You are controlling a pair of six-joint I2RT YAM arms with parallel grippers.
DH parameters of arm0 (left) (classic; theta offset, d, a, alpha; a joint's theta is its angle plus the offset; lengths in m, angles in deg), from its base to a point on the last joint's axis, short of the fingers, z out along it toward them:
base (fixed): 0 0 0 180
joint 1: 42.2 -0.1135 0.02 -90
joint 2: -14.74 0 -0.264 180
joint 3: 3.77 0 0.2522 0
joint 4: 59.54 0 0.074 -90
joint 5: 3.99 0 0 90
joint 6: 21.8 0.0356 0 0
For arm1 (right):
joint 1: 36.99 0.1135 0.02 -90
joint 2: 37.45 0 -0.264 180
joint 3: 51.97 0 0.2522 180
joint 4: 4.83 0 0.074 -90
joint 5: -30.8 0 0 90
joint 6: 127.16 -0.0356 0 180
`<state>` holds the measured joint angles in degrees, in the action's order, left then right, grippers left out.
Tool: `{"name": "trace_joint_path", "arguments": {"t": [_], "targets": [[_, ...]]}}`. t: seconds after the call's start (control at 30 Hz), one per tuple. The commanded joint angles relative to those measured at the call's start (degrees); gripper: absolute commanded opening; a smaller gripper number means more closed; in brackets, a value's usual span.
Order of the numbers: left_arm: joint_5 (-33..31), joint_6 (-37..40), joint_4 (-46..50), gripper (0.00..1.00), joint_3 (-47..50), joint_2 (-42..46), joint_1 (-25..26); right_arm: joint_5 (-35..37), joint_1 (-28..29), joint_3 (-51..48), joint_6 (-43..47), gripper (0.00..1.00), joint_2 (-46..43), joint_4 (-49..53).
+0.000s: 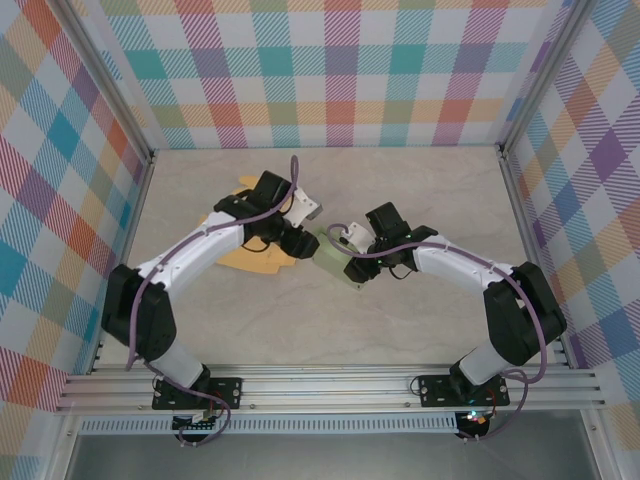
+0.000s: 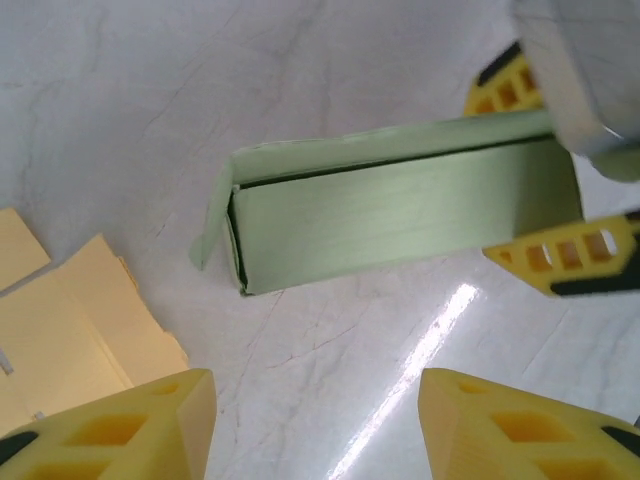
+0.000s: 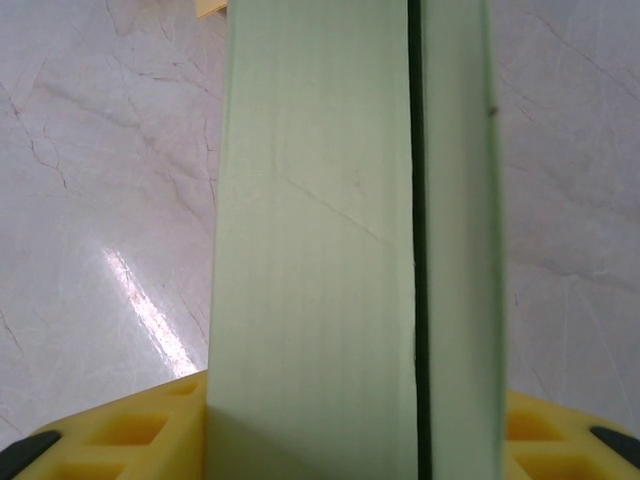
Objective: Fold the paper box
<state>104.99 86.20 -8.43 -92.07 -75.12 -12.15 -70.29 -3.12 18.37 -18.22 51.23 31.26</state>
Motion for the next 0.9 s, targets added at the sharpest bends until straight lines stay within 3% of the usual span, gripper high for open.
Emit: {"name": "trace_joint_path", "arguments": {"t": [0.0, 0.13, 0.33, 0.73, 0.87], "targets": [[5.54, 14.02, -10.41, 0.6, 6.53, 7.77, -1.38, -2.15, 0.41, 1.34, 1.28, 0.51, 0.28, 1.49], [9.41, 18.56, -16.67, 0.6, 10.7, 8.77, -3.91, -2.83, 0.39, 1.17, 1.34, 0.51, -0.18, 1.43], [21.79, 24.39, -12.21, 0.6, 5.36, 0.04, -8.55, -3.14, 0.4, 0.82, 1.24, 0.51, -0.2, 1.08], [25.66, 31.34, -5.71, 0.59, -2.77, -10.98, -8.6, -2.57, 0.4, 1.16, 1.21, 0.51, 0.91, 0.79], [27.82, 32.86, -2.08, 0.53, -5.06, -14.26, -8.55, -2.27, 0.41, 1.34, 1.17, 0.51, 1.54, 0.94]]}}
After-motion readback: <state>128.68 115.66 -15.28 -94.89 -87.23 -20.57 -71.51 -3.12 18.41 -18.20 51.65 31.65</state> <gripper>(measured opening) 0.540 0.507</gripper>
